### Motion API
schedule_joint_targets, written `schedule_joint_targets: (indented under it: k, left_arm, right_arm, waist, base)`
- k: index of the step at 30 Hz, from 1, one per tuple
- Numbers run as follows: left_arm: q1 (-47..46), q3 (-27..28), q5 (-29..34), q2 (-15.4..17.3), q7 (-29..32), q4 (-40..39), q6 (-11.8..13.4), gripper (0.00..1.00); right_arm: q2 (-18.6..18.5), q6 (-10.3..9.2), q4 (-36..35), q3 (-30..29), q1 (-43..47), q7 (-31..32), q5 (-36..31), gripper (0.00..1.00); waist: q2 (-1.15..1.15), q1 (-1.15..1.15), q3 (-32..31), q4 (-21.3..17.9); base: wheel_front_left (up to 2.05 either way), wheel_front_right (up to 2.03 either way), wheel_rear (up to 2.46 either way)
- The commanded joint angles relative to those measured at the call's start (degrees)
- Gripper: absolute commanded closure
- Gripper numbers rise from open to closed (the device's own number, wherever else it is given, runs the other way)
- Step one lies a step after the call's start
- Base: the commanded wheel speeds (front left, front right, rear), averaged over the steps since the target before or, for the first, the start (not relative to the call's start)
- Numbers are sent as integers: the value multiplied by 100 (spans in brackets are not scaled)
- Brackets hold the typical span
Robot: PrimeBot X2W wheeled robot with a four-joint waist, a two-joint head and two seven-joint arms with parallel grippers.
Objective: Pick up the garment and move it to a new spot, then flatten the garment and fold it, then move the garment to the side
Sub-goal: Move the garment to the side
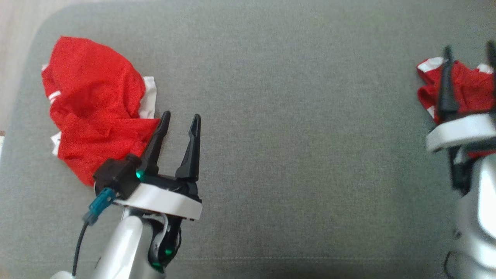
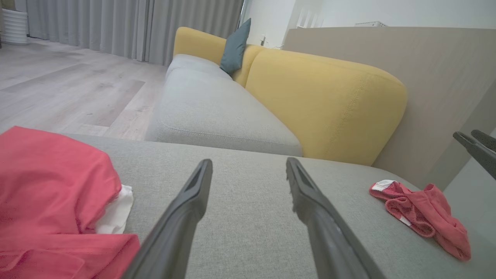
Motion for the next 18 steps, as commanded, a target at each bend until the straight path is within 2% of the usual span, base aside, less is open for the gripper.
schedule_joint_targets:
  k: [1,7,13,18]
  left_arm:
    - [-52,260,-11,33,-51,-186,52,0]
    - [193,422,-32,33,-51,-315,144,0]
    - [494,523,42,33,-51,-236,157,0]
    - [693,551,56,33,-51,-184,139,0]
  right_arm:
    - [113,22,-169,207,55,-141,101,0]
    - [358,22,-165,352,529,-469,472,0]
    - [375,22,-117,685,1114,-727,1270,0]
    - [376,22,-119,975,1589,-901,1535,0]
  waist:
    - [0,0,-217,55]
    - [0,0,-590,139]
    - [0,0,-904,173]
    - [0,0,-1100,181]
  base:
    - [0,0,0]
    - [0,0,0]
    - [0,0,0]
    - [0,0,0]
